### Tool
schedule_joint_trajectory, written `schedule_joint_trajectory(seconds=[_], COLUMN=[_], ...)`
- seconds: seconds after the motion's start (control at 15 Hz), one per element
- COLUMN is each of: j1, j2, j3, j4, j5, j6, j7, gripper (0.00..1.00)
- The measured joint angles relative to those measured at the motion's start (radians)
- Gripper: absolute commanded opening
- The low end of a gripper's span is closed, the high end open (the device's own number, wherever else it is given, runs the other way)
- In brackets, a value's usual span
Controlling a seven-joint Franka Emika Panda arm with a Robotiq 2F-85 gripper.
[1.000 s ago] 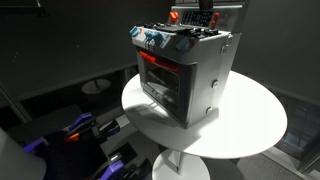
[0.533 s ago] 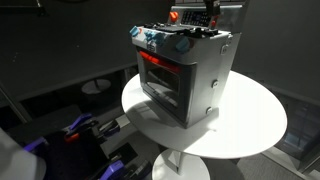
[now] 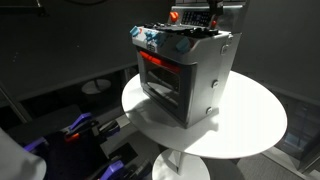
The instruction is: Push the top right button of the toy stove
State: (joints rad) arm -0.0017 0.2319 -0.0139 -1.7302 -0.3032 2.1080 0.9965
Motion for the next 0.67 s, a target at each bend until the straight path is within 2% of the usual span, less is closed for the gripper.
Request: schedule_joint_trajectory(seconds=[0.67], j1=[0.012], j2=[0.023], j3=[-0.019], j4=[0.026], j5=[0.036], j6=[-0.017], j7=[-0.003], gripper=[1.00])
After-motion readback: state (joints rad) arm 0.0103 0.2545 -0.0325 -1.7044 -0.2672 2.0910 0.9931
